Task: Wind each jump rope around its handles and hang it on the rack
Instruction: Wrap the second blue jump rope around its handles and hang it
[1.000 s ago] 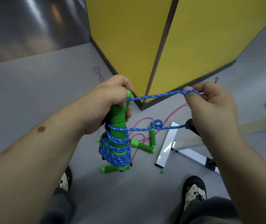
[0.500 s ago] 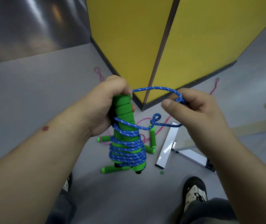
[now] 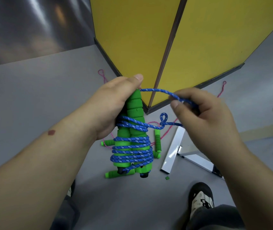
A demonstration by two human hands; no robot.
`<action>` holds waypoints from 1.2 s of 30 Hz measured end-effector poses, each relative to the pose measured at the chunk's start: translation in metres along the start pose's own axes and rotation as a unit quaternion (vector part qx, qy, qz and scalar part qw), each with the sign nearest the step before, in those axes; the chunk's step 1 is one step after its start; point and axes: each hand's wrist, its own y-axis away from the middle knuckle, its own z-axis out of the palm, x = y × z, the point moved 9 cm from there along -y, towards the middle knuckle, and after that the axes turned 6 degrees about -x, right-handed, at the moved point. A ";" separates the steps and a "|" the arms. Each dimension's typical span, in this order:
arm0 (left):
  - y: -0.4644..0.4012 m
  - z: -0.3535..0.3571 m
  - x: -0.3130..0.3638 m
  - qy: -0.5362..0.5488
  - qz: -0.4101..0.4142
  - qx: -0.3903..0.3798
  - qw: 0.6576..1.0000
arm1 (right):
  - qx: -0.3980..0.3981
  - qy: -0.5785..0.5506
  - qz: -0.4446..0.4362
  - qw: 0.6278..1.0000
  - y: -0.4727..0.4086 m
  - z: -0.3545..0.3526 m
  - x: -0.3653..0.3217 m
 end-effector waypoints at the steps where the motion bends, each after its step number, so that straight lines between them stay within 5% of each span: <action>1: 0.000 0.002 -0.001 -0.021 0.004 -0.006 1.000 | 0.026 -0.016 0.023 0.999 0.000 -0.006 0.003; 4: 0.001 0.011 -0.003 -0.076 0.007 -0.025 0.997 | 0.068 0.102 0.002 0.992 0.003 -0.013 -0.010; 6: 0.001 0.015 -0.005 -0.075 0.003 -0.033 0.997 | 0.021 0.107 -0.047 0.993 0.006 0.002 -0.022; 11: 0.001 0.027 -0.007 -0.025 0.017 -0.092 0.995 | -0.204 -0.049 0.045 0.977 0.013 0.048 0.000; 14: 0.001 0.027 -0.007 -0.014 0.023 -0.095 0.995 | -0.272 -0.149 0.091 0.946 0.016 0.063 0.016; 21: -0.008 0.002 -0.005 -0.013 0.069 0.003 0.997 | -0.152 -0.154 0.116 0.969 0.002 0.048 0.033; 27: -0.006 0.016 -0.006 -0.036 0.069 -0.060 0.995 | -0.083 -0.238 0.138 0.958 0.001 0.040 0.034; 36: 0.001 0.025 -0.008 -0.003 0.030 -0.133 0.991 | -0.054 -0.504 0.122 0.853 -0.003 0.029 0.020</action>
